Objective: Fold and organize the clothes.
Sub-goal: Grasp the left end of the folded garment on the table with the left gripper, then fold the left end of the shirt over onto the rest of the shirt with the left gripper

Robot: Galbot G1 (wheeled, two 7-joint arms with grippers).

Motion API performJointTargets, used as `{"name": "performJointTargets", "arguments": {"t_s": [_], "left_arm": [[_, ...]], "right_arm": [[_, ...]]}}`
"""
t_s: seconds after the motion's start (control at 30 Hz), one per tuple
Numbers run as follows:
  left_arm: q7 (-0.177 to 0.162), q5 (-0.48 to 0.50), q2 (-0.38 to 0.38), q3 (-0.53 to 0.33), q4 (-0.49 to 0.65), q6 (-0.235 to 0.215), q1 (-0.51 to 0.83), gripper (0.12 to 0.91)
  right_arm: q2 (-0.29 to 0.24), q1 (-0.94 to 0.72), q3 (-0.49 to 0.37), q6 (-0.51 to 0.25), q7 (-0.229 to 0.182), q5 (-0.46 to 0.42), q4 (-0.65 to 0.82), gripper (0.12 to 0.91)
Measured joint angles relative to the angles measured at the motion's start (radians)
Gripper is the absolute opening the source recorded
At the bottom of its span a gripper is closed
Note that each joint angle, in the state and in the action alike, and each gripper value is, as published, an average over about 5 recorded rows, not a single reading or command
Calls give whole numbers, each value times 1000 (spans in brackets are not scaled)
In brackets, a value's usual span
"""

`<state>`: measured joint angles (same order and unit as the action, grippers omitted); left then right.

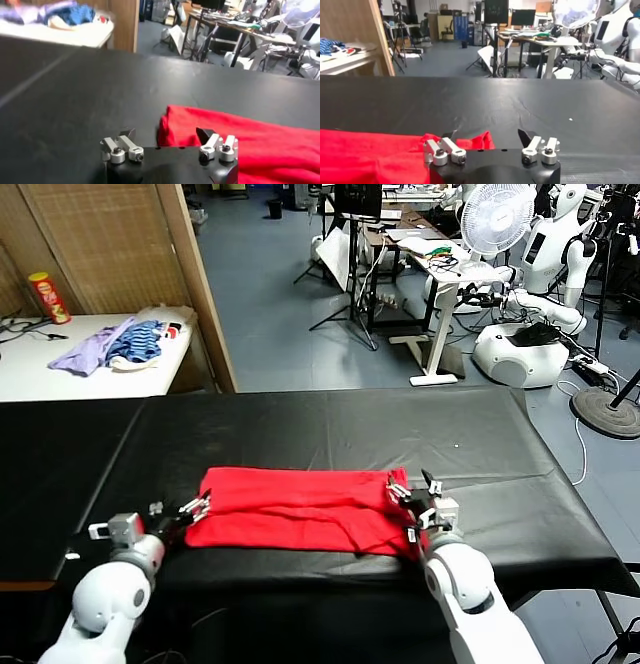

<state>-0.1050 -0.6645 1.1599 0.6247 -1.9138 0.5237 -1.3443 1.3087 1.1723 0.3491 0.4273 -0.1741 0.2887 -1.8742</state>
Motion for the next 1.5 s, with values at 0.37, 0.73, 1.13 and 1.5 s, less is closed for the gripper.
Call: {"name": "performJointTargets", "arguments": {"t_s": [0.37,0.73,1.13,1.5], "left_arm": [[23,20,50,-23,18,5,3,502],[43,314,25,-23,17,-46,-6,157],[38,706,-131,66,-31,-111,-61,156],[-51,237,15,-172,-164,78,32,156]], "right_arm": [[-1,23,14,0,4,-7,-37,798],[5,36,25,14,5,-32,-74,798],[25,48,16,24,3,-43,-96,798],[20,89,51,23,4,-57,-114,798]]}}
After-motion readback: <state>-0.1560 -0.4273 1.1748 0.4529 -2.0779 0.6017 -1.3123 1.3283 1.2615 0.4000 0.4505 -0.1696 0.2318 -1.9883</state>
